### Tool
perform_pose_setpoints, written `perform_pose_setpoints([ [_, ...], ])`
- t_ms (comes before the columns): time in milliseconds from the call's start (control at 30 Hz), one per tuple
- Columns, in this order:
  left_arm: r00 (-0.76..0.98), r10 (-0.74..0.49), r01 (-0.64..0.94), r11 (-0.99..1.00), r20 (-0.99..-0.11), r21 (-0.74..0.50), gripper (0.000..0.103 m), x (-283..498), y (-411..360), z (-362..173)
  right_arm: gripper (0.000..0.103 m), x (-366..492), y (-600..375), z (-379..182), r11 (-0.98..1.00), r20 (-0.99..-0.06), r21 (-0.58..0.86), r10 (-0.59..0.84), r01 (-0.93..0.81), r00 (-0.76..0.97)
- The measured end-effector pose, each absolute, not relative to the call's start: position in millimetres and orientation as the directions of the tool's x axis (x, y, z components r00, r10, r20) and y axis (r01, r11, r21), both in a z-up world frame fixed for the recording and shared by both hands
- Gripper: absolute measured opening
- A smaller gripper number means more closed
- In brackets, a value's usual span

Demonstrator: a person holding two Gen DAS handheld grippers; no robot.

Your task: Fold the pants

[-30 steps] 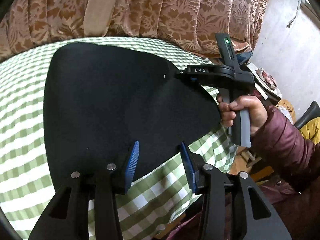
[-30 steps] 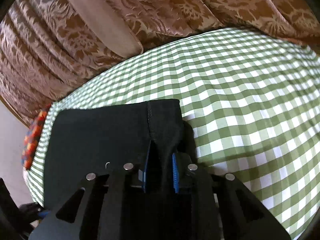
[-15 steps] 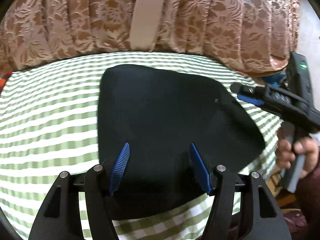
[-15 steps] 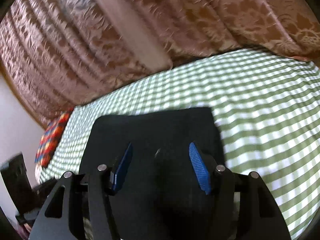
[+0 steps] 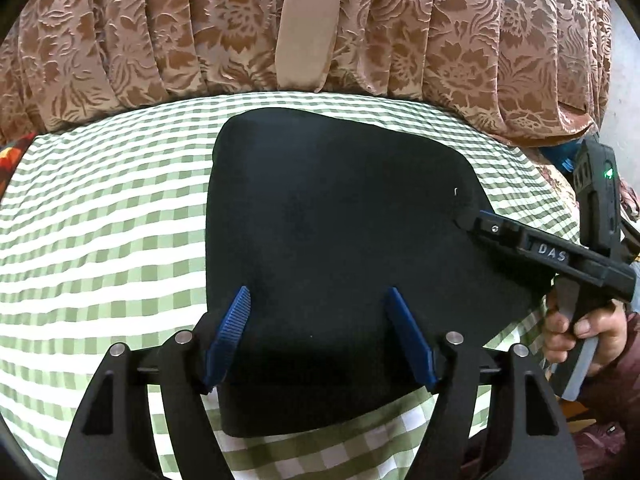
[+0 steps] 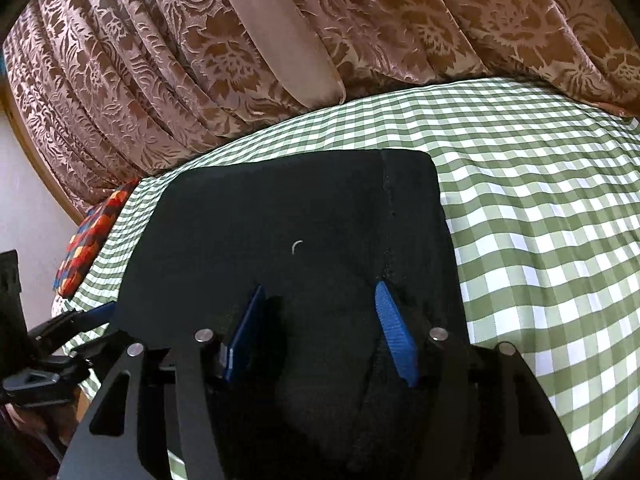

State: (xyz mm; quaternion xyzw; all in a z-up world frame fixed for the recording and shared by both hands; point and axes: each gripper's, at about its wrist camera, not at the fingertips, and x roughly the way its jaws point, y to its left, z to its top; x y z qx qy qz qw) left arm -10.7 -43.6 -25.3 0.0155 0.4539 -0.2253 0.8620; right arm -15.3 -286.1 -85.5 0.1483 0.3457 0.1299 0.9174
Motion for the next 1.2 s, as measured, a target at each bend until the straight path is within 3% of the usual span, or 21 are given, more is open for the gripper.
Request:
perform_pose_setpoints([
  [233, 0.492, -0.37, 0.393, 0.902, -0.788, -0.178, 0.072, -12.3, -45.9, -26.8, 0.052, -16.6, -287.0, -83.4, 0.921, -0.589, 0.365, 0.343, -0.138, 0.732],
  [400, 0.499, -0.359, 0.382, 0.908, -0.789, -0.171, 0.078, -14.7, -46.6, -25.9, 0.053, -18.8, -287.3, -76.5, 0.921, -0.595, 0.367, 0.34, -0.131, 0.728],
  [567, 0.509, -0.341, 0.355, 0.92, -0.79, -0.168, 0.082, -15.6, -42.6, -24.8, 0.068, -37.5, -283.3, -64.3, 0.935, -0.587, 0.323, 0.317, -0.143, 0.745],
  [767, 0.504, -0.334, 0.303, 0.932, -0.797, -0.2, 0.085, -12.7, -29.0, -27.0, 0.067, -62.0, -287.6, -69.5, 0.96, -0.633, 0.248, 0.262, -0.13, 0.728],
  [833, 0.498, -0.339, 0.293, 0.932, -0.798, -0.213, 0.086, -12.0, -26.6, -27.9, 0.058, -64.8, -293.5, -77.5, 0.959, -0.651, 0.254, 0.265, -0.126, 0.712],
  [1200, 0.45, -0.43, 0.25, 0.902, -0.783, -0.351, 0.089, -11.6, -8.9, -38.6, 0.064, -63.8, -310.8, -85.2, 0.93, -0.645, 0.342, 0.337, -0.134, 0.686],
])
